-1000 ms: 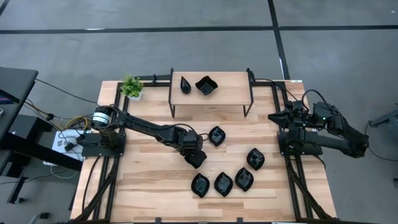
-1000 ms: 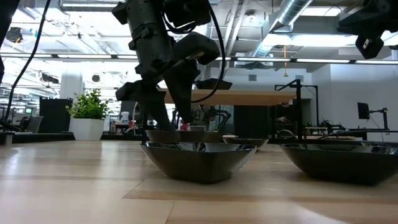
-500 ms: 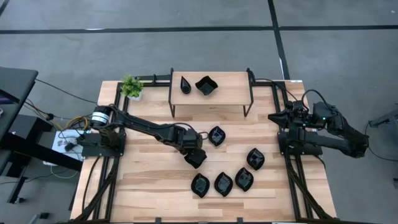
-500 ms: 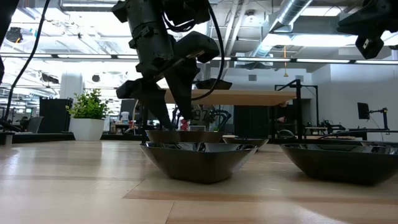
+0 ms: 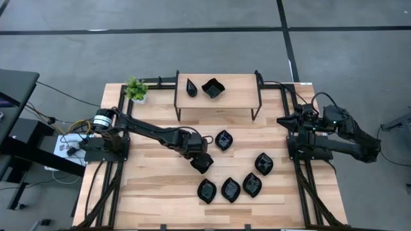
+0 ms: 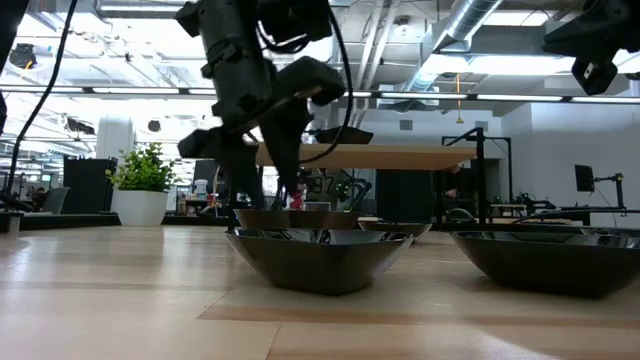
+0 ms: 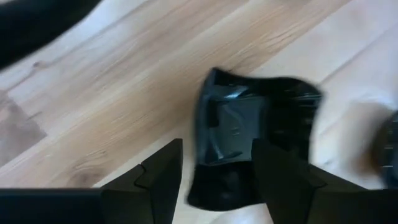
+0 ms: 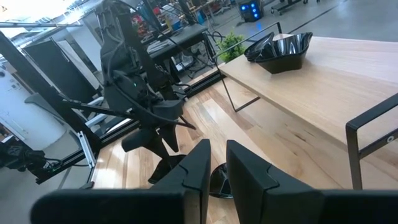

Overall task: Pick & Place Mini shaped plates
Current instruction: Stack the distorted square plate on top of the distorted square plates on the shelf

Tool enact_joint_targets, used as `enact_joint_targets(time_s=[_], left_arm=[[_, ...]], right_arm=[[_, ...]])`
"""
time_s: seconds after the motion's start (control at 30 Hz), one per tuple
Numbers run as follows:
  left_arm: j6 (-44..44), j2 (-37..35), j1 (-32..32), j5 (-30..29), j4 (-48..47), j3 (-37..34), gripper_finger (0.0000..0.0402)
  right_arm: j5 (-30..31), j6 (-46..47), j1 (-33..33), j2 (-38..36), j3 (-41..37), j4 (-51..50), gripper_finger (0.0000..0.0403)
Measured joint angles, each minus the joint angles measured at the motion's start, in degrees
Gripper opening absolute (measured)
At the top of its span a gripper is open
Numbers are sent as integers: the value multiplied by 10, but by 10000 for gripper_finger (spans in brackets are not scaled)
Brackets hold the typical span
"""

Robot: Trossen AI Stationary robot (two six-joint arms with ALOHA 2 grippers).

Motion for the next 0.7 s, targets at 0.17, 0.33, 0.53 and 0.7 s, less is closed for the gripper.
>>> enact_joint_targets(time_s=[0.17, 0.33, 0.53, 0.7], left_arm=[[-16, 0, 0, 10, 11, -29, 193], [-30, 0, 0, 13, 41, -40, 193], [-30, 0, 0, 13, 46, -51, 170], [-30, 0, 0, 10, 48, -51, 128]], right_arm=[[0, 0, 0, 0, 0, 0, 48], [0, 0, 0, 0, 0, 0, 48], [0, 0, 0, 0, 0, 0, 48], [0, 2, 0, 0, 0, 0, 48]])
